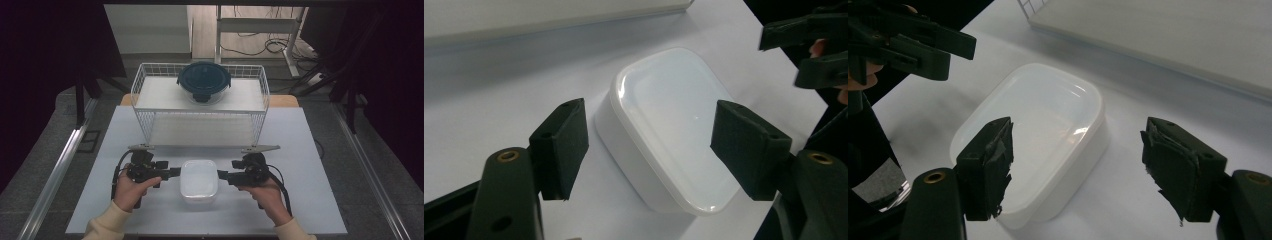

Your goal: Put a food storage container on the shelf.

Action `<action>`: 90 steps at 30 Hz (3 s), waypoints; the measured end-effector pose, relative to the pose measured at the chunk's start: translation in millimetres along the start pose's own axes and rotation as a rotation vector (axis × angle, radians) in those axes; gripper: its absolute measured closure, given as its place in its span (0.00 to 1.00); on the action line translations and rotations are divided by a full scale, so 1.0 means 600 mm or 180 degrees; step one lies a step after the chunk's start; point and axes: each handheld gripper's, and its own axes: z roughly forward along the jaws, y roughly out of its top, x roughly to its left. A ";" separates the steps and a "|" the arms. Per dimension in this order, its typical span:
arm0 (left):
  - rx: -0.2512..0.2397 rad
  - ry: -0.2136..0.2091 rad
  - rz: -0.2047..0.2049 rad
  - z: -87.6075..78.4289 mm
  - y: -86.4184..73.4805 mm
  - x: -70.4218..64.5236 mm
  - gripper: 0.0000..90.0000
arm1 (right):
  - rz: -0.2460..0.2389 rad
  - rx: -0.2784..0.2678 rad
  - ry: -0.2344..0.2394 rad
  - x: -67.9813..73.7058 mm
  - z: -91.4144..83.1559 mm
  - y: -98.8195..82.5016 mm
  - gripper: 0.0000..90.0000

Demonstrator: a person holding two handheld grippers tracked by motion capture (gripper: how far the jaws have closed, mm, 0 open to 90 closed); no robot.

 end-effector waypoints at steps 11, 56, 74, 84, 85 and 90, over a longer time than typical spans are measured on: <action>0.0126 -0.0275 -0.0197 0.030 -0.011 0.010 0.36 | 0.0261 0.0096 0.0215 -0.012 0.039 -0.012 0.37; 0.0097 -0.0724 -0.0759 0.052 -0.041 0.038 0.77 | 0.1026 0.0178 0.0608 -0.039 0.064 -0.041 0.74; -0.0073 -0.0686 -0.0488 0.018 -0.042 0.015 0.89 | 0.0899 0.0016 0.0616 -0.022 0.035 -0.038 0.88; -0.0226 -0.0703 -0.0332 -0.006 -0.034 -0.006 0.90 | 0.0682 -0.0130 0.0617 -0.005 0.011 -0.022 0.88; -0.0234 -0.0698 -0.0310 -0.009 -0.033 -0.008 0.90 | 0.0682 -0.0130 0.0617 -0.005 0.011 -0.022 0.88; -0.0291 -0.0684 -0.0235 -0.018 -0.029 -0.016 0.90 | 0.0586 -0.0176 0.0596 0.003 0.000 -0.016 0.87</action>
